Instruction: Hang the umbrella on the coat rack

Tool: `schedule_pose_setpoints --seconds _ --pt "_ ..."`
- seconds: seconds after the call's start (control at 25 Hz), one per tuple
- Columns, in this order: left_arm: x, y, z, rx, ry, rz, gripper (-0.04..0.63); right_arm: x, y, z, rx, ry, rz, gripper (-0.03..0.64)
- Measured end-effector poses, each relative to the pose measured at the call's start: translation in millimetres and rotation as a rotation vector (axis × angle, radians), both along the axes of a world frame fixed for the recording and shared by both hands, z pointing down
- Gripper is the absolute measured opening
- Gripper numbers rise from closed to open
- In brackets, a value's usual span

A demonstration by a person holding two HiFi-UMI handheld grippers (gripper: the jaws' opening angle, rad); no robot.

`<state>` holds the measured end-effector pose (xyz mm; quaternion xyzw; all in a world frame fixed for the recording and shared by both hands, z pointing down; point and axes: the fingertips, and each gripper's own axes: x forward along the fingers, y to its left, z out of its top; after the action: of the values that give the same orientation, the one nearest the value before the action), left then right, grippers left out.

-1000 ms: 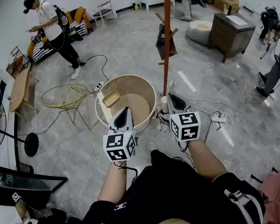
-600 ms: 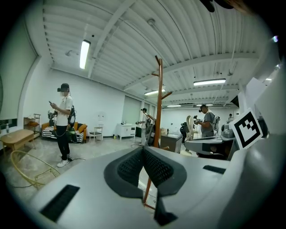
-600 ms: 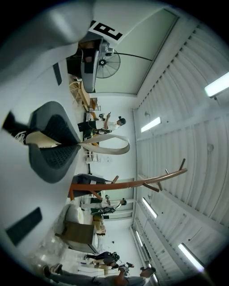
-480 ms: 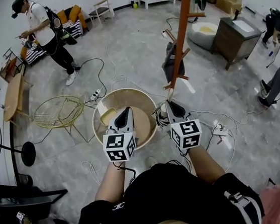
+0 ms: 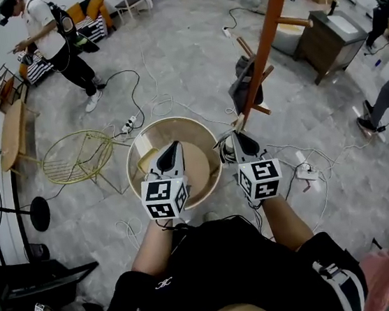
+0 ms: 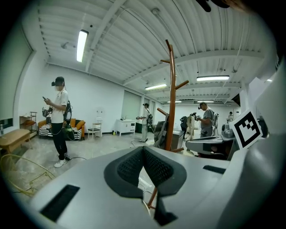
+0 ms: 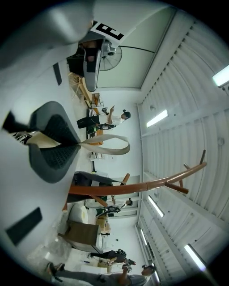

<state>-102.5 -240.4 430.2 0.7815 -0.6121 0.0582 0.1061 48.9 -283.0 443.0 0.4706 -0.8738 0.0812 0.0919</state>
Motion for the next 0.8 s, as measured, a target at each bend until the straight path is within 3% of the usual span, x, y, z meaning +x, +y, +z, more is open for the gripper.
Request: schedule_pose_setpoints --seconds 0.32,0.52,0.8 --pt "-13 -47 8 -0.005 -0.007 0.174 0.017 -27 -19 17 -0.032 0.023 0.130 0.017" --pt "-24 -64 12 -0.013 -0.021 0.308 0.017 -36 -20 35 -0.047 0.060 0.289 0.017" --pt "-47 -83 24 -0.033 -0.024 0.408 0.017 -37 -35 82 -0.109 0.136 0.494 0.017"
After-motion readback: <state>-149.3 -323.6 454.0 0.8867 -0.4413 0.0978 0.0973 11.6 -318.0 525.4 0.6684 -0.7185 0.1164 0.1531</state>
